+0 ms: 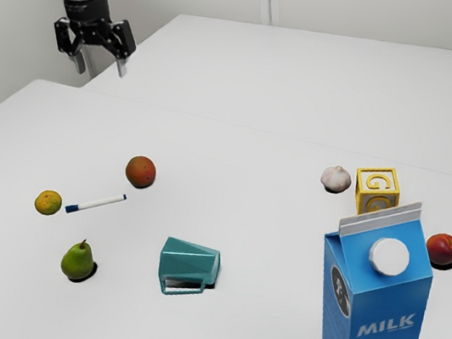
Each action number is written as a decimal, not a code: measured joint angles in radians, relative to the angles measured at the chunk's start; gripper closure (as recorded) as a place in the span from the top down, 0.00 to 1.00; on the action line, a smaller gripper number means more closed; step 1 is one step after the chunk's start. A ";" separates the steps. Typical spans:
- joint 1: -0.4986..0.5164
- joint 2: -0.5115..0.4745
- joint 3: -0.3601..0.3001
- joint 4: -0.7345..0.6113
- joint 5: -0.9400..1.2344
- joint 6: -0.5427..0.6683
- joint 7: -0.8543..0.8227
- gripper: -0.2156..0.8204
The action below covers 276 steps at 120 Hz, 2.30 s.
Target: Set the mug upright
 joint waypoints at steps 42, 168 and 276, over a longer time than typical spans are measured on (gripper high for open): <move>-0.101 -0.351 0.158 -0.695 -0.439 0.231 0.064 0.79; -0.100 -0.292 0.184 -1.314 -1.537 0.651 0.891 0.79; -0.144 -0.253 0.145 -1.313 -1.696 0.683 1.044 0.10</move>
